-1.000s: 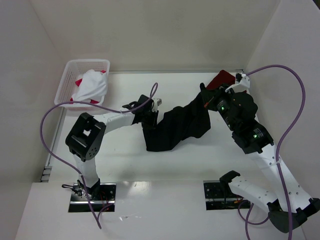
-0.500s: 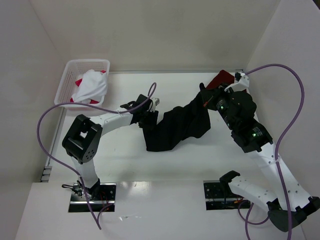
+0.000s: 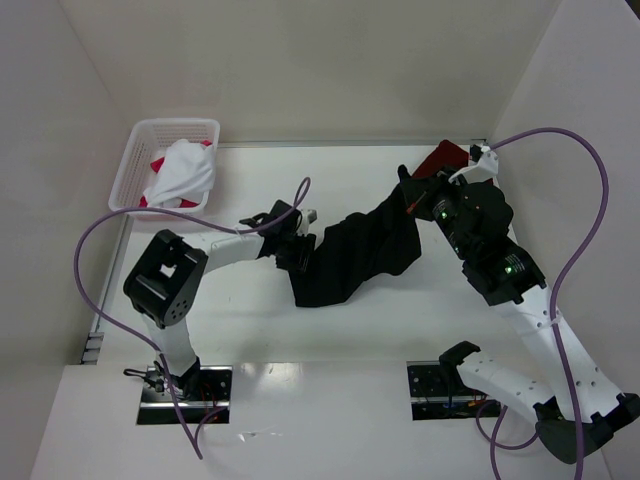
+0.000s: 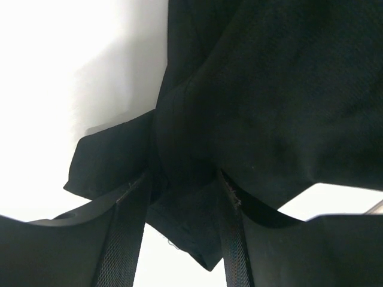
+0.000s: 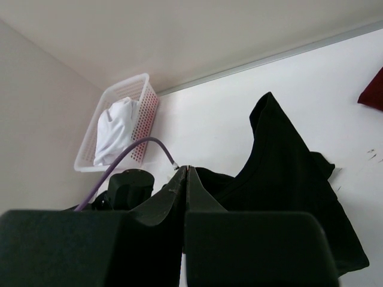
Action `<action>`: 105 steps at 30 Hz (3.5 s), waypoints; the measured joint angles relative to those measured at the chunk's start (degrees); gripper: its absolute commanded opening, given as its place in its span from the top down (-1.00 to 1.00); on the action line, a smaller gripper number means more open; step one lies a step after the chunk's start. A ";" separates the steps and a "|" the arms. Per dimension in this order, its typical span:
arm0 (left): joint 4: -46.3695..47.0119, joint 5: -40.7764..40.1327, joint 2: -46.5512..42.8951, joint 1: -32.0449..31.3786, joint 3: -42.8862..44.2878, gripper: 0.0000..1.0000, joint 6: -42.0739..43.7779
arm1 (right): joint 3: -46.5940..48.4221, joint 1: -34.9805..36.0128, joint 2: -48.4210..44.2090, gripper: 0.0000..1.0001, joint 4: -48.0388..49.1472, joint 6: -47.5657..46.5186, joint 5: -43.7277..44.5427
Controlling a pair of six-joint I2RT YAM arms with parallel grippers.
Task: Fold and stack the t-shirts
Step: Flatten out the tshirt
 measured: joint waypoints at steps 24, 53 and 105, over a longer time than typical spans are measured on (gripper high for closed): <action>0.46 3.26 -0.33 -3.32 -2.62 1.00 -2.64 | -1.36 0.00 0.02 1.00 1.36 0.04 -0.44; -21.24 -27.76 -48.78 2.05 33.90 1.00 1.55 | 21.20 0.00 -3.76 1.00 -1.79 -2.54 0.68; 2.95 -9.40 10.97 24.65 28.94 -1.00 -8.61 | 6.56 -20.81 49.64 -1.00 24.30 0.20 -4.74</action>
